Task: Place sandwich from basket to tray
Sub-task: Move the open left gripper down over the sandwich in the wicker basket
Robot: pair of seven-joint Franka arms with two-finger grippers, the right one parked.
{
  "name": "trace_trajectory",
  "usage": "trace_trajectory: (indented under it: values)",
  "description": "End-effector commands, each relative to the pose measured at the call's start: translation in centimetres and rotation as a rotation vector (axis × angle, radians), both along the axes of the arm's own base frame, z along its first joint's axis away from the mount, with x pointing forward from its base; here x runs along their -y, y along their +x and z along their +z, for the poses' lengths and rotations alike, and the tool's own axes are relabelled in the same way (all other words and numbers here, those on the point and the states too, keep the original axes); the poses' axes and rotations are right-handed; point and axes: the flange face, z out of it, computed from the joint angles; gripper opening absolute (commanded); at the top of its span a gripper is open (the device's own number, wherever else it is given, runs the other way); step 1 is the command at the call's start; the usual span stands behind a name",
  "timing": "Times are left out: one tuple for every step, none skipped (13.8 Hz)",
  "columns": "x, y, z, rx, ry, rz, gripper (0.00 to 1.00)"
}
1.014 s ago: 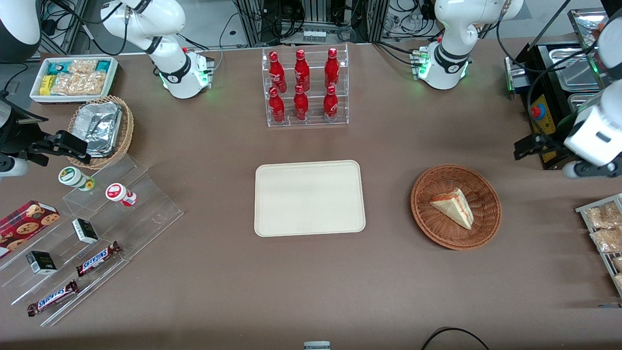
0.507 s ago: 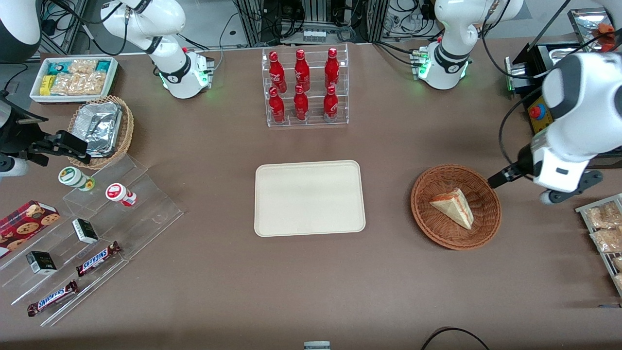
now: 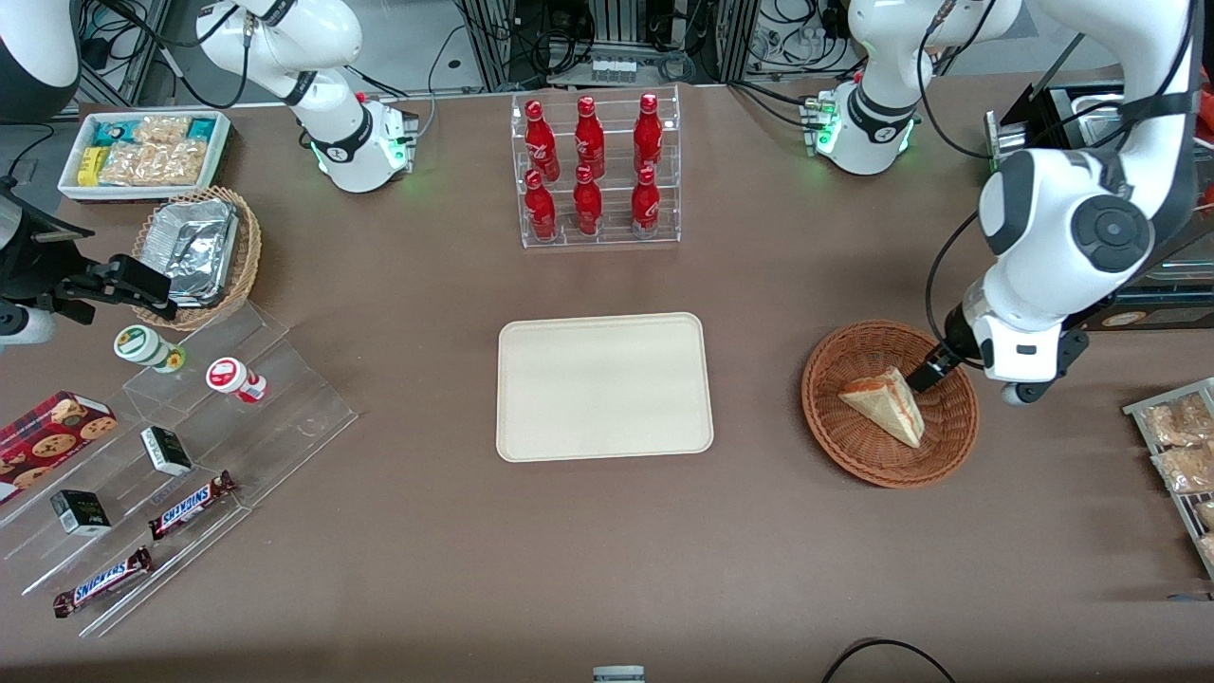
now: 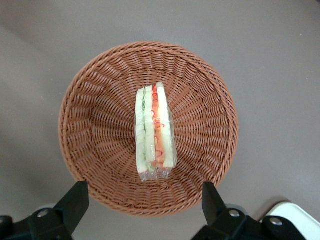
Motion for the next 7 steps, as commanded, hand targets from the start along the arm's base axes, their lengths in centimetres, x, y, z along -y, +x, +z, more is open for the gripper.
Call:
trace_trajectory:
  values:
    - [0.1, -0.4, -3.6, 0.024, -0.007, 0.054, 1.0]
    - [0.1, -0.5, -4.5, 0.028, -0.01, 0.063, 1.0]
    - [0.1, -0.7, -5.1, 0.032, -0.011, 0.068, 1.0]
    - [0.0, -0.8, -5.6, 0.031, -0.012, 0.072, 1.0]
    - [0.0, -0.8, -6.0, 0.023, -0.011, 0.075, 1.0]
    - [0.0, -0.8, -6.5, 0.021, -0.014, 0.093, 1.0]
    - [0.1, -0.6, -6.9, 0.031, -0.018, 0.114, 1.0]
